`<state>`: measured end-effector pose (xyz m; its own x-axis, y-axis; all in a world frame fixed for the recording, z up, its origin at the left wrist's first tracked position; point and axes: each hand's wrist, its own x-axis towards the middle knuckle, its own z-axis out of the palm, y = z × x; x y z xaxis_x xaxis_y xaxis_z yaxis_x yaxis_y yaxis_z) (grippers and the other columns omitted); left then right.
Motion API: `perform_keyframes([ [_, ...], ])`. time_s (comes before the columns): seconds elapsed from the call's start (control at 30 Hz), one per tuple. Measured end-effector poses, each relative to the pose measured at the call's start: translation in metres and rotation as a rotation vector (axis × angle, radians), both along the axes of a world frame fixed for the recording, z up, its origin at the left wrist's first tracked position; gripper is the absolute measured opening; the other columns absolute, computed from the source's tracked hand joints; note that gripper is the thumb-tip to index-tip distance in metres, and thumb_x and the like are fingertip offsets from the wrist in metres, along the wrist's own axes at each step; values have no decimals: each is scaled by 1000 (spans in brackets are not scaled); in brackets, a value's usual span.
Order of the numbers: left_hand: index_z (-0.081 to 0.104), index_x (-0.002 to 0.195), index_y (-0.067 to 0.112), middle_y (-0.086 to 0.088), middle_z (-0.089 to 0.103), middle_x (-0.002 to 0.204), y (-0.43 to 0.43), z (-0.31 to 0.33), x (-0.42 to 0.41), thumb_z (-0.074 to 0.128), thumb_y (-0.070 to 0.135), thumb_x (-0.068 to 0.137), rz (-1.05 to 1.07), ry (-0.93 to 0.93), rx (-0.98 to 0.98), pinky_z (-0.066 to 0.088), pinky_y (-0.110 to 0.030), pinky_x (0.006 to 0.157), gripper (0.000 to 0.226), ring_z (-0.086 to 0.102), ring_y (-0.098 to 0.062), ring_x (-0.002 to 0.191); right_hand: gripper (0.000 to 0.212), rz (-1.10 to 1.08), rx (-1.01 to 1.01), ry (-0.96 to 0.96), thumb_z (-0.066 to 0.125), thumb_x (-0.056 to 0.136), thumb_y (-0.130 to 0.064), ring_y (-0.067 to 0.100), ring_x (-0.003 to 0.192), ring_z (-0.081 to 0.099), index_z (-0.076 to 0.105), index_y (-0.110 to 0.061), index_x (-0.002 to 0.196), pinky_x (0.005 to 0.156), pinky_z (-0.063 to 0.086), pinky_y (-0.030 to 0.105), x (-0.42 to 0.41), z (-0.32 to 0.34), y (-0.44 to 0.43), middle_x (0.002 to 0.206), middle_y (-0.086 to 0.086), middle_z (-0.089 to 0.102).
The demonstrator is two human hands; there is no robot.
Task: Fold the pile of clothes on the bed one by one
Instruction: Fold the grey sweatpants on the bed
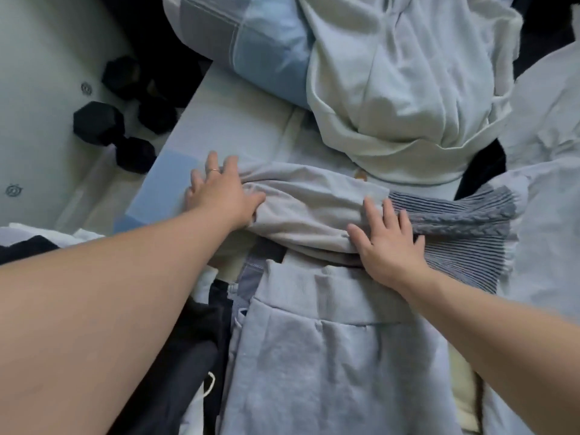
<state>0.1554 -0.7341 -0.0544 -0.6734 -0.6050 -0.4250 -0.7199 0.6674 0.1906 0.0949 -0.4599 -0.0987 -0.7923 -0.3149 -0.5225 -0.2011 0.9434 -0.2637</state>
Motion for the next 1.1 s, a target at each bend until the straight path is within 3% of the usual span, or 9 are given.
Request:
perform_keyframes([
  [0.1,23,153,18,-14,26,157,-20,-17,-17,76,48,83,315,48,149,31,-45,112,93,33,-38,140,78,1,99,-70,14,82,-84,31,152,-22,-10,-55,150,114,-3,71,-8,-25,-23,166,-9,-21],
  [0.33,48,135,5,-15,58,134,-26,-45,-17,77,33,87,476,138,391,42,-33,86,63,58,-31,116,88,222,99,-118,1,73,-84,18,155,-14,-5,-50,154,110,-8,73,7,-20,-85,168,-9,-16],
  [0.4,60,127,6,-15,64,125,-25,-54,-13,71,29,91,459,169,446,43,-31,84,43,61,-30,109,80,296,-22,36,9,82,-82,20,154,10,14,-48,154,113,7,64,5,-5,-89,168,-9,9],
  [0.47,58,129,7,-14,63,127,-25,-60,-11,66,30,95,434,154,459,44,-33,91,42,59,-33,115,67,350,-114,373,24,92,-71,26,140,38,34,-40,151,104,26,49,5,2,-84,158,-7,37],
  [0.5,55,131,7,-14,62,128,-26,-63,-13,64,30,97,428,138,465,43,-34,92,43,58,-34,117,64,346,-125,478,28,95,-66,28,136,41,36,-38,151,101,28,47,4,2,-81,157,-4,40],
  [0.7,51,122,6,-9,55,104,-32,-70,-24,60,29,99,384,102,511,33,-29,82,33,54,-31,107,71,277,83,249,19,98,-66,30,155,-11,1,-38,160,121,-4,60,2,-48,-81,170,1,-10],
  [0.83,44,130,4,-17,53,131,-31,-78,-22,59,31,100,390,122,512,33,-28,86,42,52,-33,120,71,258,57,353,18,98,-65,29,155,-9,5,-35,160,121,-8,60,6,-74,-83,170,2,-5],
  [1.0,48,127,7,-14,56,128,-38,-79,-19,62,32,98,369,134,579,36,-28,86,41,54,-30,117,71,265,44,345,17,96,-67,25,156,-9,8,-37,160,121,-10,59,3,-80,-84,170,-2,-5],
  [1.1,53,129,8,-11,61,127,-38,-72,-14,63,32,97,356,165,605,43,-32,98,42,57,-29,118,73,260,32,227,14,92,-71,21,155,-16,3,-43,159,119,-16,58,-5,-73,-86,168,-8,-14],
])
